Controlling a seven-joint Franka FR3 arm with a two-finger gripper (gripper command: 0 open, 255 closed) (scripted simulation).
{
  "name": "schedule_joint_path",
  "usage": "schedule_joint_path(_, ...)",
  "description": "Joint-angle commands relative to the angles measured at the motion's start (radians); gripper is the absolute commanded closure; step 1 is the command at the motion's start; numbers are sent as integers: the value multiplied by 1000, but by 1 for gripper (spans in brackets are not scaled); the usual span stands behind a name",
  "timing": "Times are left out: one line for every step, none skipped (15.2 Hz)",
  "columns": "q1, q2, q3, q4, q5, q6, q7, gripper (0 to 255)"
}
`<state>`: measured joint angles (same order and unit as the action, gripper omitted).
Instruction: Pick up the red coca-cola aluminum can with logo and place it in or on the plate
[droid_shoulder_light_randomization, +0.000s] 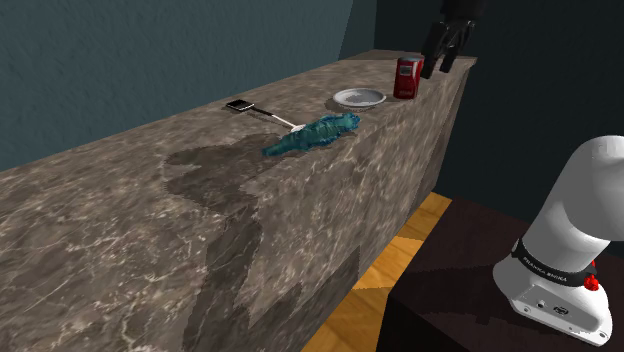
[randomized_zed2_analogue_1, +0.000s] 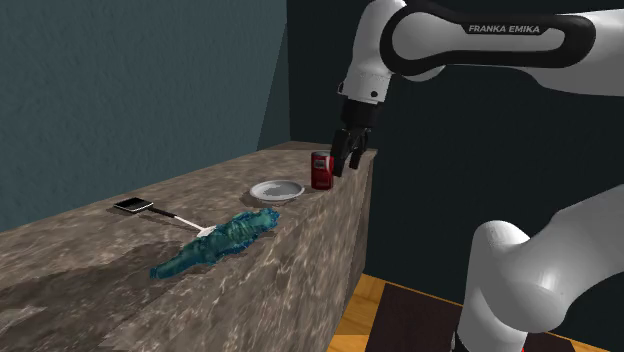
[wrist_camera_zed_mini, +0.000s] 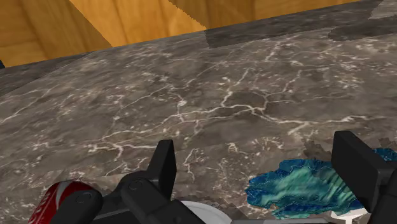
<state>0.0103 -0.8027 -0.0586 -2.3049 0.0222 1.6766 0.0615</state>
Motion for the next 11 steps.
schedule_joint_path(0,0,0,0,0,0,0,0)
schedule_joint_path(-6,37,-16,27,-8,-3,-11,0)
schedule_joint_path(-12,74,-33,55,-15,-6,-21,0)
schedule_joint_path(-18,112,-49,84,-21,-11,-32,0)
schedule_joint_path(-23,149,-64,114,-26,-16,-42,0)
schedule_joint_path(-28,187,-80,145,-31,-21,-53,0)
schedule_joint_path(-33,225,-96,177,-35,-27,-64,0)
schedule_joint_path(-37,263,-111,210,-38,-34,-75,0)
schedule_joint_path(-41,302,-127,244,-40,-42,-86,0)
schedule_joint_path(-46,341,-142,278,-42,-51,-98,0)
schedule_joint_path(-50,381,-158,314,-42,-60,-109,0)
